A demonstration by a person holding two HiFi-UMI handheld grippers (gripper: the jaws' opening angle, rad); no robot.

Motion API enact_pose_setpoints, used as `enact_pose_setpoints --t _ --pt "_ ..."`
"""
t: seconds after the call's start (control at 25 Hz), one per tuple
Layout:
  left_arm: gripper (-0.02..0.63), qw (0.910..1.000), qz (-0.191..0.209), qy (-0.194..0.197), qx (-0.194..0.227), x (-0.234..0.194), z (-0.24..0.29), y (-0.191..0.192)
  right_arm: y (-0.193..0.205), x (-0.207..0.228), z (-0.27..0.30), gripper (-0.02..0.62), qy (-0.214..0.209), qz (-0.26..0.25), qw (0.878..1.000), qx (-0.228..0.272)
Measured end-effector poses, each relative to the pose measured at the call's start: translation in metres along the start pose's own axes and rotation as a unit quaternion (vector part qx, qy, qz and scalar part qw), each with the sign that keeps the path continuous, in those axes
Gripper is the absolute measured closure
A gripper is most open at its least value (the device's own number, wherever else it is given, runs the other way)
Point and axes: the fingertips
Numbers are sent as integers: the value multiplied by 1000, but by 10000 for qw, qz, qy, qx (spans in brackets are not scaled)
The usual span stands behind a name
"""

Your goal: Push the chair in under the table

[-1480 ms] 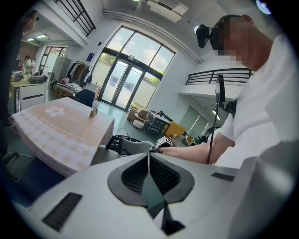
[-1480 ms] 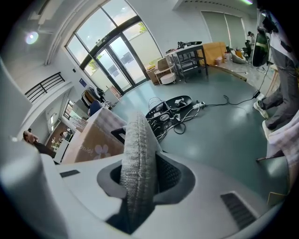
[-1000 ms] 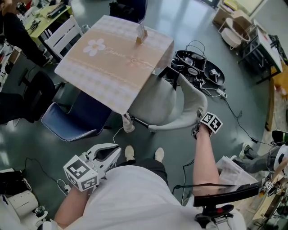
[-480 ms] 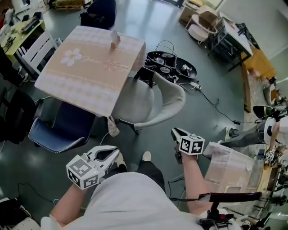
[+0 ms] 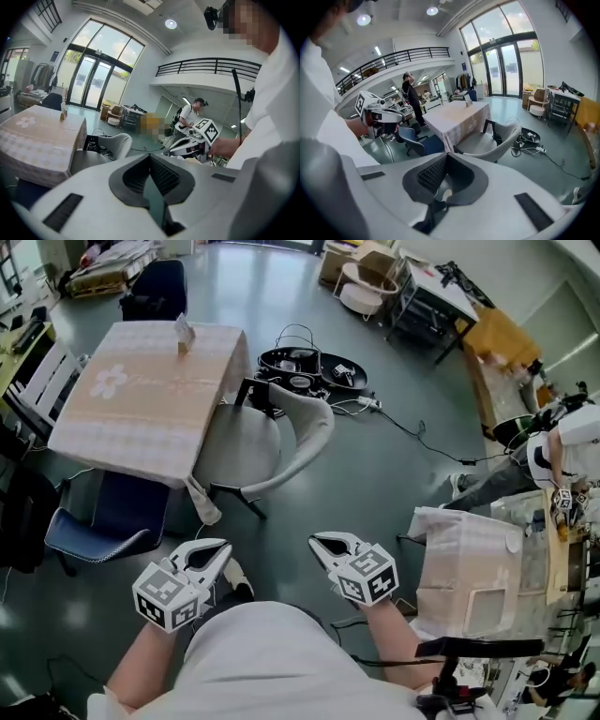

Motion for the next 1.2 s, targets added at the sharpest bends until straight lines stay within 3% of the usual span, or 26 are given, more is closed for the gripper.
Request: enact_pose_setpoints --t 0.2,0.6,0.88,1.2 --pt "594 9999 97 20 97 75 -9 13 32 -41 -53 580 -99 -159 9989 420" --pt "594 9997 -3 103 -230 166 -48 74 101 -108 -97 580 -364 -274 9975 537" --pt "594 9991 143 240 -315 191 -57 85 117 -133 -106 580 -405 -355 9970 561" --pt "594 9974 231 591 -338 174 -60 72 96 -145 -86 581 -250 -310 9974 599"
Point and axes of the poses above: the fingertips, and each gripper's own axes: z forward along the fingers, x to its right, y out of its underside, and after that the axes turned 14 degrees about -y, right-handed
